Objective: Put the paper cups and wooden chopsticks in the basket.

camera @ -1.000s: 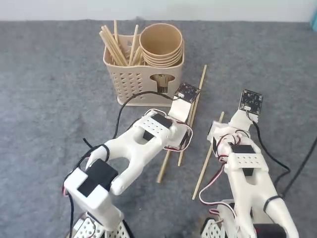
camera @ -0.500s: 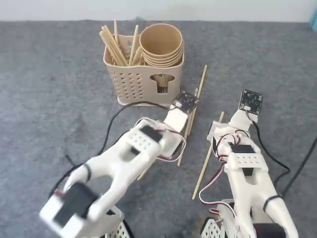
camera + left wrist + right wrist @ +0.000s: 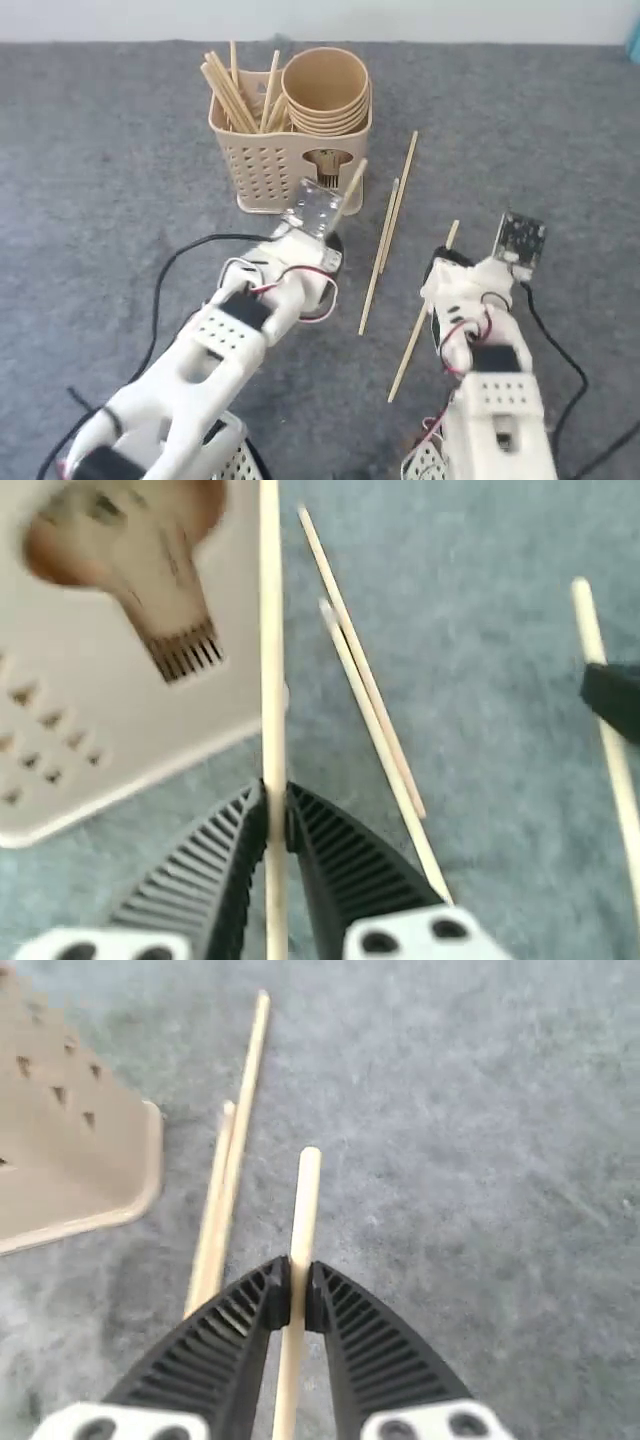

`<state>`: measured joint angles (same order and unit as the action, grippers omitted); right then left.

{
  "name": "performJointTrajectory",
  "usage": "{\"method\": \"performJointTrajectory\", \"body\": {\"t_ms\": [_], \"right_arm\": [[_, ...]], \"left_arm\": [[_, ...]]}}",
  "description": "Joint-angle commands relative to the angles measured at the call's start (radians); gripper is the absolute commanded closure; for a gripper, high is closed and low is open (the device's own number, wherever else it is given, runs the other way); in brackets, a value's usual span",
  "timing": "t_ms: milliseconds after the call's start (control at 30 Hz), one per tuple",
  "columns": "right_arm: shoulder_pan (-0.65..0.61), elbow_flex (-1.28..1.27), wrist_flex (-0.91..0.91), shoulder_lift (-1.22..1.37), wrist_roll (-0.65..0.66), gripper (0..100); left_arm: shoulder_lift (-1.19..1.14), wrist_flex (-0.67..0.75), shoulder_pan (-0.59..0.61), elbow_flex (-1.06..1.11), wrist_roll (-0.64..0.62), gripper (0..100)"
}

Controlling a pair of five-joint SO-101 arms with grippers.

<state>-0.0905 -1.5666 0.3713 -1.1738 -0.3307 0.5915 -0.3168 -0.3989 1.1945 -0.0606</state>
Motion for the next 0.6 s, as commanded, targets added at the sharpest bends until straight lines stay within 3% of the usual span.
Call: {"method": "performJointTrajectory", "body": {"t_ms": [0,167,433,567], "right_arm": [[-0.042,-0.052,-0.016,-0.176,0.048,99.2],[-0.050,-0.114,-0.008,-0.317,0.054,99.2],[-0.042,-0.124,-0.005,-0.369,0.028,99.2],[-0.042,-0.124,-0.005,-0.369,0.017,99.2]], "left_arm": [[0.169,0.026,0.021,0.024,0.006,99],[0.387,0.028,0.026,0.071,0.005,99],[0.784,0.040,0.149,0.093,-0.074,99],[0.858,0.209,0.176,0.099,-0.074,99]]}}
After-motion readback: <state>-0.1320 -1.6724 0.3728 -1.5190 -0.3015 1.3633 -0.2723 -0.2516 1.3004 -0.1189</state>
